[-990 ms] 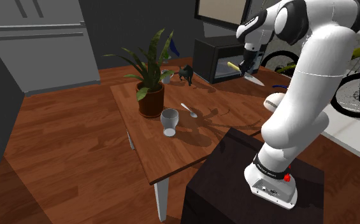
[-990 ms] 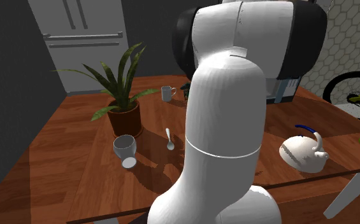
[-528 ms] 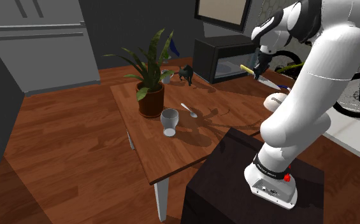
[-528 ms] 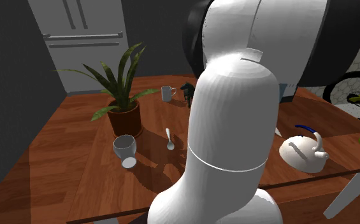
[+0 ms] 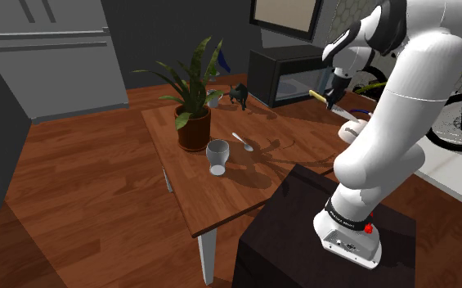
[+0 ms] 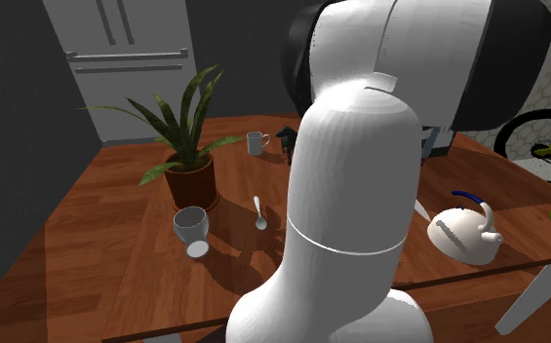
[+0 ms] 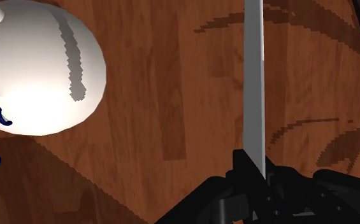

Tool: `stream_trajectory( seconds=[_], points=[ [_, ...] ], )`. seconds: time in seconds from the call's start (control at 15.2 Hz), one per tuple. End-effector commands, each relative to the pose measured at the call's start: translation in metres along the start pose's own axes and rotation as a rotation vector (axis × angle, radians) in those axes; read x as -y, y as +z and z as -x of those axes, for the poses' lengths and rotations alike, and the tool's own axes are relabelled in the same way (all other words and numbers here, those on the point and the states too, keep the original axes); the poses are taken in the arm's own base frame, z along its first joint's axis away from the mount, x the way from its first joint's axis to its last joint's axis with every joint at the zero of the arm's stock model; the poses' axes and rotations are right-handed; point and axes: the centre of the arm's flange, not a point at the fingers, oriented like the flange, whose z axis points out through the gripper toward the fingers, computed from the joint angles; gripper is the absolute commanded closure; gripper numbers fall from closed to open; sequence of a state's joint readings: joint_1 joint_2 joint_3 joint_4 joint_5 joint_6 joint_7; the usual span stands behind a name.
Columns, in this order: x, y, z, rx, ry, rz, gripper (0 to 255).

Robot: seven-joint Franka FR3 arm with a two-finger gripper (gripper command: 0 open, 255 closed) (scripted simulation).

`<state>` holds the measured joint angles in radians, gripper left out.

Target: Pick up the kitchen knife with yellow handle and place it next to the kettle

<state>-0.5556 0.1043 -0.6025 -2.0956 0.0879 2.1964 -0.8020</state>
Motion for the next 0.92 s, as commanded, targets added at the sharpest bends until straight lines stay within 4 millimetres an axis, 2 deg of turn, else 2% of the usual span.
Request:
stream_trajectory(
  seconds=[0.0,0.86],
  points=[
    [0.001,0.010,0.000,0.000,0.000,0.000,255],
    [0.001,0.079,0.001,0.000,0.000,0.000,255]
  ],
)
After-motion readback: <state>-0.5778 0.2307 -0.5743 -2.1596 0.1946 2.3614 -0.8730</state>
